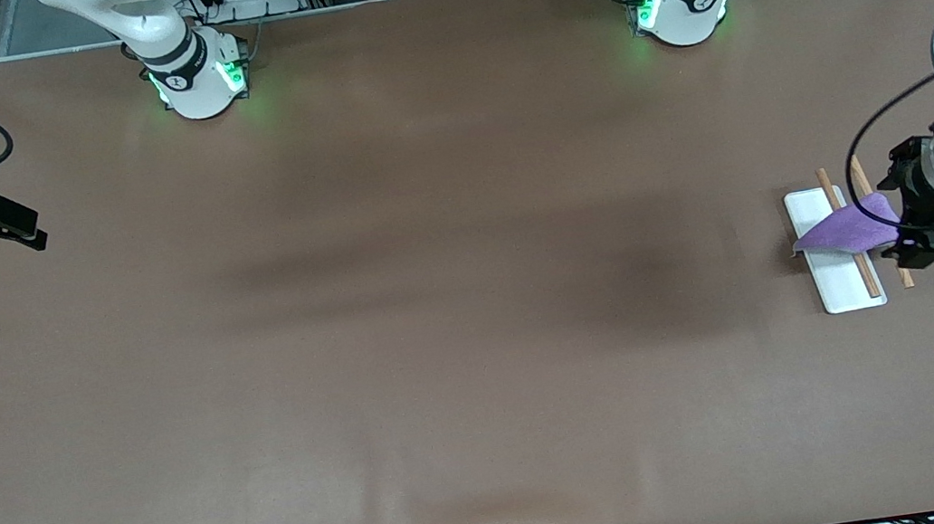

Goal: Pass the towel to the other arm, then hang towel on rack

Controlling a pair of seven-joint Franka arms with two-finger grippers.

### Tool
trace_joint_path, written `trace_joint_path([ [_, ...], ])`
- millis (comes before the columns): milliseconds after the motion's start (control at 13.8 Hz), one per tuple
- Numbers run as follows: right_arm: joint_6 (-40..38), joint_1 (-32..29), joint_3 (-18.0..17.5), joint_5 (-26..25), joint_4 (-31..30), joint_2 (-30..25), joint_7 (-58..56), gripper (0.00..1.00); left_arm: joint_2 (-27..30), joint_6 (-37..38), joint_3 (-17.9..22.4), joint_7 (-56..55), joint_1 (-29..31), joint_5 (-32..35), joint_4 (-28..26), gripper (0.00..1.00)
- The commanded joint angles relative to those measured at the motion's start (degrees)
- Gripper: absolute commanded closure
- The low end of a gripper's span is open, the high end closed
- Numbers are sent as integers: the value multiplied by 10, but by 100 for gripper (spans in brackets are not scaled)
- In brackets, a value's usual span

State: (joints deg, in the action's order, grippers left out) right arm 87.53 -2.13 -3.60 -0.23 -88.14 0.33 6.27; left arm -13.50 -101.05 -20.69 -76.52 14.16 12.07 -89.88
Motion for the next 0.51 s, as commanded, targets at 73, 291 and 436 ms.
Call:
trace_joint_path([
  [73,-10,-4,-1,11,15,6,1,0,75,8,114,152,-98,-73,-25,0],
  [291,-10,-5,-1,11,15,6,0,0,130,53,187,296,-157,-97,-48,0],
  [436,-10,-6,-1,11,15,6,0,0,155,74,185,362,-151,-125,-46,0],
])
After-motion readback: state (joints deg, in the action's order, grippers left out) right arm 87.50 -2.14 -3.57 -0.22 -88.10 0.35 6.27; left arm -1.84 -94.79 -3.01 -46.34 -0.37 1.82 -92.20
